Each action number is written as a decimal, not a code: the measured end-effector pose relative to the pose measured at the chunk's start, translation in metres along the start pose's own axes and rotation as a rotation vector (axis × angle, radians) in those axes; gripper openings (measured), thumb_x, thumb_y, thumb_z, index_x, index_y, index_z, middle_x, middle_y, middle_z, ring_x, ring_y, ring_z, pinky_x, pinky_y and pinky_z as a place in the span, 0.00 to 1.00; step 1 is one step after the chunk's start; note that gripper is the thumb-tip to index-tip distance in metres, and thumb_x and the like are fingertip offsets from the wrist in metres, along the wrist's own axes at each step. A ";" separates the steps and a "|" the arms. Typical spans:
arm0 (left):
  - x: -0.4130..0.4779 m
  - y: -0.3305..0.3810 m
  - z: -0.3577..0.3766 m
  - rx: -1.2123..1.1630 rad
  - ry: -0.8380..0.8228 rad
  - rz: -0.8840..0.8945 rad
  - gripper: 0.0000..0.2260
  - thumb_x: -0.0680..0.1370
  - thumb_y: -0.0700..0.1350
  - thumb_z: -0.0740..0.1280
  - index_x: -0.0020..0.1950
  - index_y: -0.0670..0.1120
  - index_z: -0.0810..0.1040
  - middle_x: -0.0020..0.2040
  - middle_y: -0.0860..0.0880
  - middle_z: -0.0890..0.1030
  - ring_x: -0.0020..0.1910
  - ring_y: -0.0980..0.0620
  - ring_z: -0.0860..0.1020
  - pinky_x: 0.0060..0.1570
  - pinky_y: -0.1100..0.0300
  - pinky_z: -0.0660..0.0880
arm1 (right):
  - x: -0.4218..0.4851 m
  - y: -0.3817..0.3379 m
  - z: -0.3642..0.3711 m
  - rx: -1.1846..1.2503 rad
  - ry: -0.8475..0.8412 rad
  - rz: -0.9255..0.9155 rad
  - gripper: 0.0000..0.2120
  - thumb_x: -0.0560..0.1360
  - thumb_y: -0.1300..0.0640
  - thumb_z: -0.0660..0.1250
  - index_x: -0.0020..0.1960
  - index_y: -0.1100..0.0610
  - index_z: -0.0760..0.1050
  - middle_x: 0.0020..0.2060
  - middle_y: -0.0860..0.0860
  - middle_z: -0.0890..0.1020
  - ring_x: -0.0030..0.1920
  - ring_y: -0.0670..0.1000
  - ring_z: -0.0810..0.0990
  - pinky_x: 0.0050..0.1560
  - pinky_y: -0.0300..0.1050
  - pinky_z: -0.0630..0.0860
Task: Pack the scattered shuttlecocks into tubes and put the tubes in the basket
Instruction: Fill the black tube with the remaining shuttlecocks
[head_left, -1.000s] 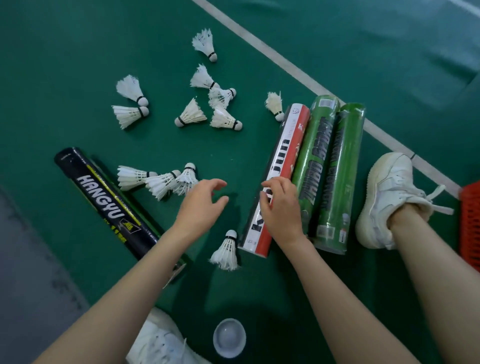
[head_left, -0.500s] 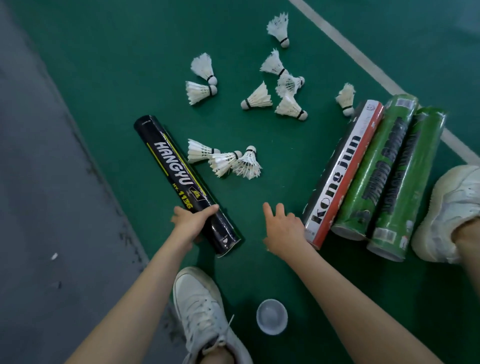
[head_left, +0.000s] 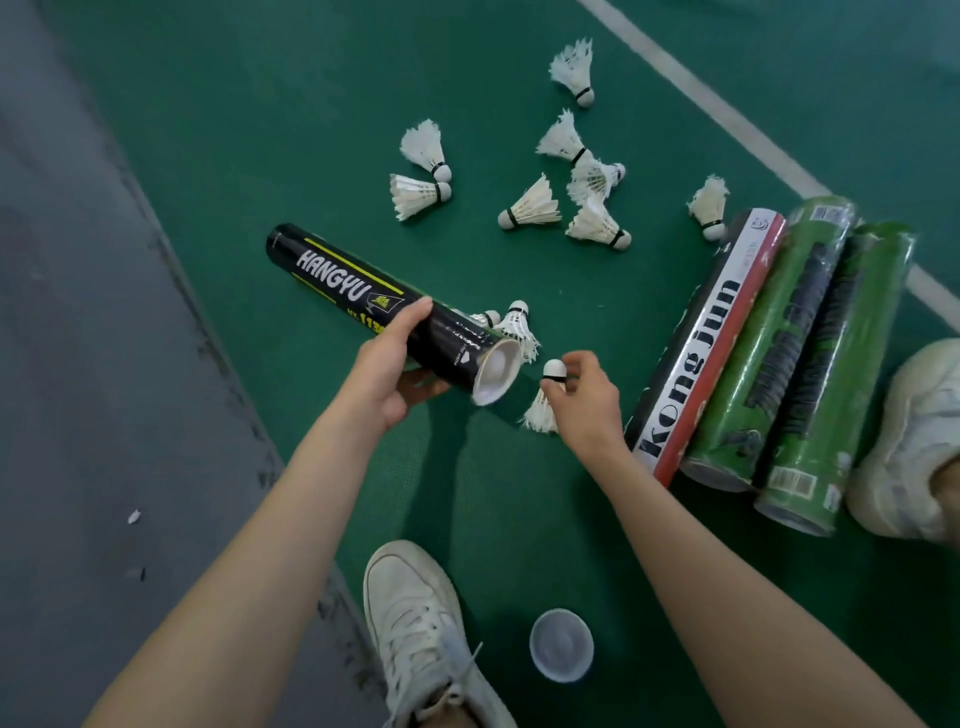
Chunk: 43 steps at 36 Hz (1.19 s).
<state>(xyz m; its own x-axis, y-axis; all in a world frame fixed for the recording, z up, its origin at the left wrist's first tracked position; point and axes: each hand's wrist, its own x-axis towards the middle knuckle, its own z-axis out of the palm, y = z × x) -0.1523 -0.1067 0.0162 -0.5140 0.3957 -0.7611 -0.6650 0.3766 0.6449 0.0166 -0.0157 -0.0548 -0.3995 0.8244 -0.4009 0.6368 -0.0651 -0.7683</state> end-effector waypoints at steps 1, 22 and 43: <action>-0.001 -0.001 0.002 -0.010 -0.006 -0.005 0.12 0.74 0.52 0.70 0.51 0.46 0.77 0.45 0.48 0.81 0.42 0.48 0.81 0.34 0.56 0.80 | 0.001 -0.002 -0.004 0.039 0.017 -0.005 0.14 0.77 0.59 0.66 0.62 0.58 0.70 0.56 0.53 0.78 0.55 0.51 0.76 0.55 0.41 0.72; 0.004 -0.067 -0.026 1.012 0.111 0.212 0.36 0.63 0.37 0.72 0.66 0.52 0.61 0.57 0.47 0.65 0.58 0.42 0.69 0.59 0.46 0.70 | 0.045 -0.064 -0.035 0.747 -0.009 0.182 0.15 0.79 0.62 0.56 0.64 0.55 0.71 0.55 0.54 0.77 0.50 0.50 0.77 0.56 0.51 0.77; 0.016 -0.053 0.017 1.406 0.129 0.641 0.37 0.66 0.49 0.73 0.71 0.51 0.61 0.59 0.46 0.70 0.58 0.43 0.71 0.62 0.48 0.66 | 0.006 -0.021 -0.036 0.031 -0.358 -0.071 0.24 0.81 0.54 0.60 0.74 0.47 0.59 0.54 0.46 0.75 0.40 0.43 0.73 0.46 0.42 0.73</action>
<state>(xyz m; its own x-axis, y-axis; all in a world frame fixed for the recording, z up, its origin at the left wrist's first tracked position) -0.1158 -0.1058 -0.0289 -0.5944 0.7484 -0.2943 0.6662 0.6632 0.3410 0.0252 0.0107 -0.0230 -0.6508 0.5790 -0.4912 0.5811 -0.0366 -0.8130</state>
